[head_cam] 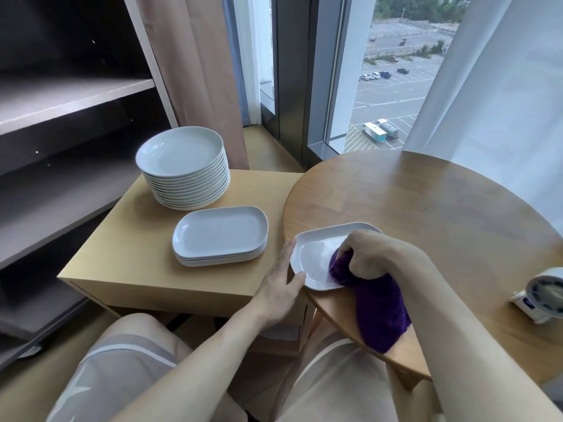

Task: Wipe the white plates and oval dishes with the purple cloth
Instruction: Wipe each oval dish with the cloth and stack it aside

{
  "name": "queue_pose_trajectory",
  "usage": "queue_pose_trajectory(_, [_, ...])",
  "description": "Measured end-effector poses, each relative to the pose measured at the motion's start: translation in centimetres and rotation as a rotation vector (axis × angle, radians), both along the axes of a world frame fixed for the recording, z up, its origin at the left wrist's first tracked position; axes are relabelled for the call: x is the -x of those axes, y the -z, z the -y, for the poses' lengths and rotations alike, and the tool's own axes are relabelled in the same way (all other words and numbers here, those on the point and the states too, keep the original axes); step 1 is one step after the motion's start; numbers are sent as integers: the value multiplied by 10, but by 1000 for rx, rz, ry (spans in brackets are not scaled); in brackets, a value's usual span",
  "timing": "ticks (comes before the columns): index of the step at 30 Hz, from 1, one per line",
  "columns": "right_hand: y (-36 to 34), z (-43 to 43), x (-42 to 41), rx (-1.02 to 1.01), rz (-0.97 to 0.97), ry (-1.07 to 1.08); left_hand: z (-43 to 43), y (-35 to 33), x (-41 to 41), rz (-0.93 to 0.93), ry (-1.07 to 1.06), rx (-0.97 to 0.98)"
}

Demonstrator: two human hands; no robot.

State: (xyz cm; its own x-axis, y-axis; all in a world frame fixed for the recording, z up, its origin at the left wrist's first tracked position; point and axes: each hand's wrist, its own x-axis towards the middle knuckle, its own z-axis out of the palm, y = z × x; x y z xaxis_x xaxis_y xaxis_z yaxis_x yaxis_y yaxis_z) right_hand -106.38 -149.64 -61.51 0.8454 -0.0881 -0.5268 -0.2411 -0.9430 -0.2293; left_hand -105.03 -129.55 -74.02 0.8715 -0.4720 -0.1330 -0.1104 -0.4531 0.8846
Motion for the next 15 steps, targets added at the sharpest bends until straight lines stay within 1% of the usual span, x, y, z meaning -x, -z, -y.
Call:
queue_pose_trajectory(3, [5,15,1,90,59,124,5,-1,2,13,-30,25])
queue_pose_trajectory(7, [15,23,1,113,206,308,9,-1,6,39,-62,28])
queue_pose_trajectory(11, [24,25,-3,64,321,429,9,0,4,21,-79,42])
queue_pose_trajectory(15, [30,22,-7,-5,379,441,8,-2,3,10,-77,44])
